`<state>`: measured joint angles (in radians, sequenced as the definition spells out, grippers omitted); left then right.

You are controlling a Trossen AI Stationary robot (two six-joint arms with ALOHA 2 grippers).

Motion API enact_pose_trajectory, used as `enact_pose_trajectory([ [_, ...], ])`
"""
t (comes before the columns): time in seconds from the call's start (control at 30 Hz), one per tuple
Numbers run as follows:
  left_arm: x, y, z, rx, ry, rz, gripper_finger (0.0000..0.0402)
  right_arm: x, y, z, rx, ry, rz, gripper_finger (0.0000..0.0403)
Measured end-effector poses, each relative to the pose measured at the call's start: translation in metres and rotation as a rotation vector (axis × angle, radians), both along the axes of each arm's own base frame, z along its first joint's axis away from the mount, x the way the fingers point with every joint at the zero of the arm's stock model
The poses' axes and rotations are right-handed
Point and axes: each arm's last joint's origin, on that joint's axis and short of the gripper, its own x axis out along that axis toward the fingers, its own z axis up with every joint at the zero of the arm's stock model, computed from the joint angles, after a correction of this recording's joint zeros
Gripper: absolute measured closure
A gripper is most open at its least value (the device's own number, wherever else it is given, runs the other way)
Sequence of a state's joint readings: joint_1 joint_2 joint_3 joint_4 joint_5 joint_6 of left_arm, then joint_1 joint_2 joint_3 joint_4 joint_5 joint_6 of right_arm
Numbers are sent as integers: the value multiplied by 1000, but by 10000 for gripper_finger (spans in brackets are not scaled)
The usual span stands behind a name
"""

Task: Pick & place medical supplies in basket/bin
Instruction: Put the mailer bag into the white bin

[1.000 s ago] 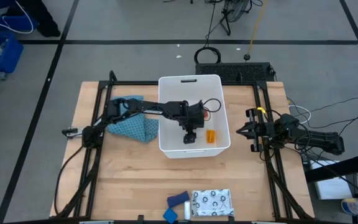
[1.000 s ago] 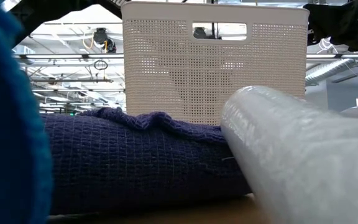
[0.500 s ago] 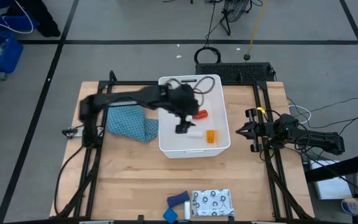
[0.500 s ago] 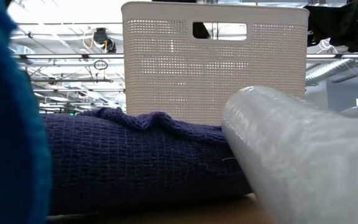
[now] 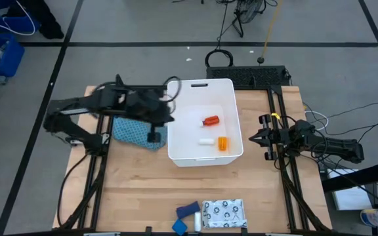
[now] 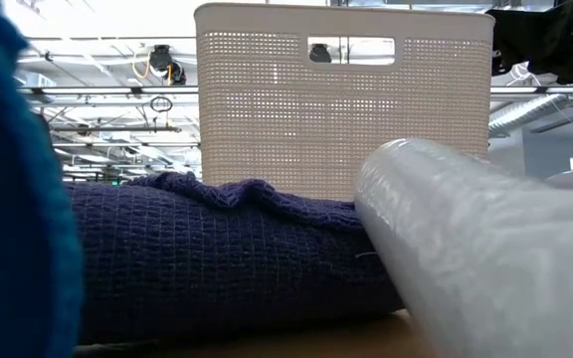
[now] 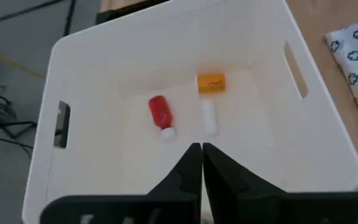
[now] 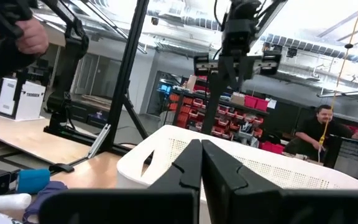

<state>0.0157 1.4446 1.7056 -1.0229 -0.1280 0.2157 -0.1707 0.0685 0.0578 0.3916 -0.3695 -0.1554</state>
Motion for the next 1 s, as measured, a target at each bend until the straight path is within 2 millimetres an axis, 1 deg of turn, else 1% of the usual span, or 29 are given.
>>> enact_pose_trajectory([
  [0.07,-15,-2,-3,-3,-52,6,396,0,0,0,7,2,2,403],
  [0.2,-40,-2,-15,-38,-247,-2,397,0,0,0,8,2,3,403],
  [0.27,-51,-3,-27,-79,-330,-55,398,0,0,0,8,1,3,403],
  [0.33,-58,-4,-43,-110,-385,-96,398,0,0,0,8,2,3,403],
  [0.43,-69,-4,-68,-133,-454,-86,399,0,0,0,9,2,3,403],
  [0.57,-91,-4,-87,-166,-537,-47,399,0,0,0,12,2,3,403],
  [0.67,-106,-5,-103,-193,-574,-54,400,0,0,0,10,2,3,403],
  [0.8,-117,-6,-134,-227,-623,-72,400,0,0,0,7,1,2,403],
  [1.0,-124,-7,-172,-274,-789,-109,400,0,0,0,5,1,1,403],
])
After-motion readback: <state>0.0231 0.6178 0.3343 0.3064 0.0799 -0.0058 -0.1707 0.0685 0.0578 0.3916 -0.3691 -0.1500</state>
